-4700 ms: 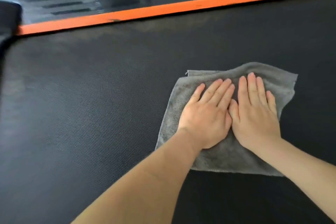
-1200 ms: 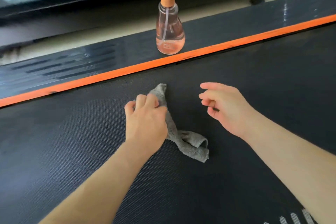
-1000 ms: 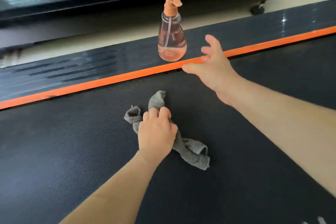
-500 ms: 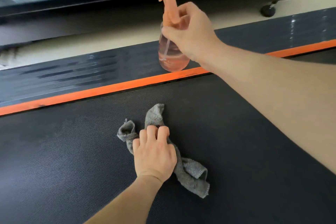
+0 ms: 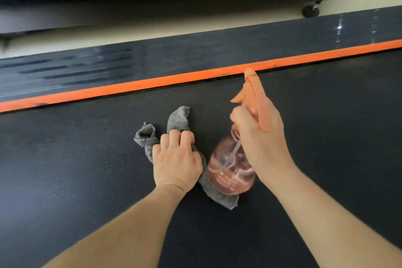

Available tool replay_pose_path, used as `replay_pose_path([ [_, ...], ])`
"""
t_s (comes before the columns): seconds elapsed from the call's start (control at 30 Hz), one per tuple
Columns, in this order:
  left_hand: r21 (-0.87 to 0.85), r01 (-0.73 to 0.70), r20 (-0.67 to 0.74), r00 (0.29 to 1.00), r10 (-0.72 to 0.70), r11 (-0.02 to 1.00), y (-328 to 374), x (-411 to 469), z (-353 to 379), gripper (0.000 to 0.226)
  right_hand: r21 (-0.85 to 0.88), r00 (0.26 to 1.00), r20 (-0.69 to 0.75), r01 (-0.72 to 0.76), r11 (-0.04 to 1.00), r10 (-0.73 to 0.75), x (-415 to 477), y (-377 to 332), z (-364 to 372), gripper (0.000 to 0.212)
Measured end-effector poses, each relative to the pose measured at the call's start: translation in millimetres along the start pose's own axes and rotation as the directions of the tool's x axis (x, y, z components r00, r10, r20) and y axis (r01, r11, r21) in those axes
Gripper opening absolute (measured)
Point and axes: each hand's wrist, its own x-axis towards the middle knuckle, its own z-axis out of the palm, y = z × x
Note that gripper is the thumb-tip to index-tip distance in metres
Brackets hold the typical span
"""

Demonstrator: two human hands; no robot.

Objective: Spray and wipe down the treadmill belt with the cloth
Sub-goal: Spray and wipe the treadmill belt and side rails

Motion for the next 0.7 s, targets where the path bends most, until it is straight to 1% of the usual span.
replay_pose_path([
  [0.03,-0.011,-0.01,0.01,1.0,0.01,1.0,-1.9,6.4,-0.3,0.026,0.07,0.995,-0.009,-0.1,0.992,0.101,-5.0,3.4,-5.9,0.035],
  [0.07,-0.041,-0.029,0.02,0.999,0.03,0.999,-2.9,2.4,-3.8,0.027,0.093,0.986,0.007,-0.166,0.982,0.166,-18.8,7.6,-12.4,0.033],
  [0.13,-0.073,-0.051,0.123,0.991,0.06,0.996,-7.0,4.7,-11.2,0.021,0.061,0.977,0.033,-0.211,0.976,0.209,-28.9,16.1,-22.4,0.028],
  [0.17,-0.1,-0.03,0.182,0.982,0.048,0.995,-9.2,0.3,-16.7,0.018,0.04,0.972,0.055,-0.231,0.972,0.228,-36.1,17.4,-25.7,0.027],
  [0.2,-0.11,0.015,0.229,0.973,0.011,0.994,-13.2,-8.3,-26.1,0.017,0.066,0.967,0.077,-0.249,0.966,0.244,-44.4,16.9,-26.8,0.029],
  [0.23,-0.105,0.056,0.25,0.968,-0.029,0.993,-18.7,-17.1,-33.8,0.015,0.127,0.958,0.085,-0.284,0.95,0.275,-50.1,16.4,-25.7,0.029],
  [0.3,-0.059,0.121,0.293,0.951,-0.099,0.991,-35.6,-46.8,-52.7,0.014,0.235,0.923,0.103,-0.384,0.893,0.37,-67.6,15.4,-22.2,0.025],
  [0.4,-0.019,0.204,0.359,0.915,-0.184,0.979,-67.3,-98.0,-70.0,0.02,0.233,0.862,0.105,-0.505,0.831,0.495,-91.9,20.7,-11.3,0.037],
  [0.47,-0.029,0.226,0.386,0.901,-0.197,0.974,-82.9,-126.1,-78.5,0.025,0.329,0.812,0.087,-0.57,0.753,0.577,-105.2,22.8,-5.4,0.036],
  [0.5,-0.013,0.233,0.405,0.89,-0.208,0.972,-86.1,-136.2,-81.0,0.023,0.382,0.783,0.084,-0.596,0.706,0.616,-110.6,20.7,-4.2,0.037],
  [0.57,0.022,0.239,0.44,0.87,-0.224,0.971,-87.0,-145.4,-84.1,0.019,0.426,0.742,0.112,-0.637,0.642,0.661,-120.2,23.2,-2.8,0.04],
  [0.63,0.024,0.231,0.444,0.869,-0.218,0.973,-88.7,-147.1,-88.6,0.019,0.396,0.728,0.182,-0.669,0.629,0.66,-130.4,22.3,4.6,0.039],
  [0.7,0.006,0.209,0.438,0.879,-0.19,0.978,-87.1,-145.0,-89.9,0.021,0.384,0.724,0.203,-0.679,0.626,0.66,-137.0,23.4,11.6,0.038],
])
